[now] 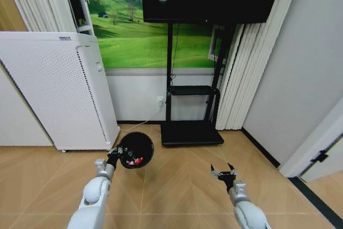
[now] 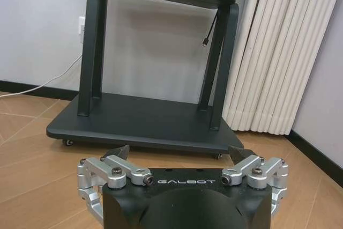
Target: Pick up the trash bin and place the garbage on the floor into it.
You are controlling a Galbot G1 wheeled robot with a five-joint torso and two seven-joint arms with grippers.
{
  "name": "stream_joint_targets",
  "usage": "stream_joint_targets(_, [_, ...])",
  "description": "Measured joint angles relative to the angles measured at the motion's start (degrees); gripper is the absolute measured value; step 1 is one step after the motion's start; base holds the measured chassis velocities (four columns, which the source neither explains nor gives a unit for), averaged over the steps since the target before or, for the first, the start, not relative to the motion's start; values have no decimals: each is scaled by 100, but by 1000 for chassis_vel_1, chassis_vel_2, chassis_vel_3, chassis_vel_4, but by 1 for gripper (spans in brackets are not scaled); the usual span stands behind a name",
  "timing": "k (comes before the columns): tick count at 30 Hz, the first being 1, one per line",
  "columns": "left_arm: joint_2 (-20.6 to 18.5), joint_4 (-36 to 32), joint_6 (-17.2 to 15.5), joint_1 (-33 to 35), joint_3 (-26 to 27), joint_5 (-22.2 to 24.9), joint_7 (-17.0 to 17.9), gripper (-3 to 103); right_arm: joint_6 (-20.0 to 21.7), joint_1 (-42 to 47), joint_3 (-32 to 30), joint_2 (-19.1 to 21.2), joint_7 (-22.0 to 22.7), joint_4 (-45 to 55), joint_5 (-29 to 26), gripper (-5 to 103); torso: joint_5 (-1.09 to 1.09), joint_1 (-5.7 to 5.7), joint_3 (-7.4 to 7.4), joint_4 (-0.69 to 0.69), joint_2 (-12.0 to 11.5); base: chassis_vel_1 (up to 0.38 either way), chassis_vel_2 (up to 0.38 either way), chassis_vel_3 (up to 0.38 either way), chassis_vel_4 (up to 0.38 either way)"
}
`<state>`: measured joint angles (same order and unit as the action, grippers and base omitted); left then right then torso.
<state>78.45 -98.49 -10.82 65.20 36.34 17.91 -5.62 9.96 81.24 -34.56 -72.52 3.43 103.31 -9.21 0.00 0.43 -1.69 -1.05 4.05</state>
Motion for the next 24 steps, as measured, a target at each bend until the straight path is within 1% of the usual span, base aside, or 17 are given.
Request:
stream_joint_targets(9, [-1, 13, 21, 10, 96, 55, -64, 7, 16, 47, 2, -44, 12, 68, 77, 100, 0, 0, 0, 1, 0, 137, 11, -133, -3])
stream_joint_targets(24, [74, -28, 26, 50, 110, 21, -54, 7, -3, 84, -38, -21, 13, 36, 33, 100, 1, 0, 0, 0, 0, 150, 15, -145, -20])
